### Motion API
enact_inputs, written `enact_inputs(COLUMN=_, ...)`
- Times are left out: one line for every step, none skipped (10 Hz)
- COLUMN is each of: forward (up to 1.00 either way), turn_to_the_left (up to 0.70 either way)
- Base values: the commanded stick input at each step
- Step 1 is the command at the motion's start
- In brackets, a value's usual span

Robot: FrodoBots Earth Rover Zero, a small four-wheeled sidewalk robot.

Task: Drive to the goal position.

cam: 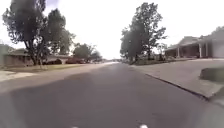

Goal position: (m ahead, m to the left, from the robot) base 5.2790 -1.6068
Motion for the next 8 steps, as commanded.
enact_inputs(forward=1.0, turn_to_the_left=-0.02)
enact_inputs(forward=1.0, turn_to_the_left=-0.12)
enact_inputs(forward=1.0, turn_to_the_left=-0.27)
enact_inputs(forward=1.0, turn_to_the_left=-0.34)
enact_inputs(forward=1.0, turn_to_the_left=-0.22)
enact_inputs(forward=1.0, turn_to_the_left=0.0)
enact_inputs(forward=1.0, turn_to_the_left=0.0)
enact_inputs(forward=1.0, turn_to_the_left=0.0)
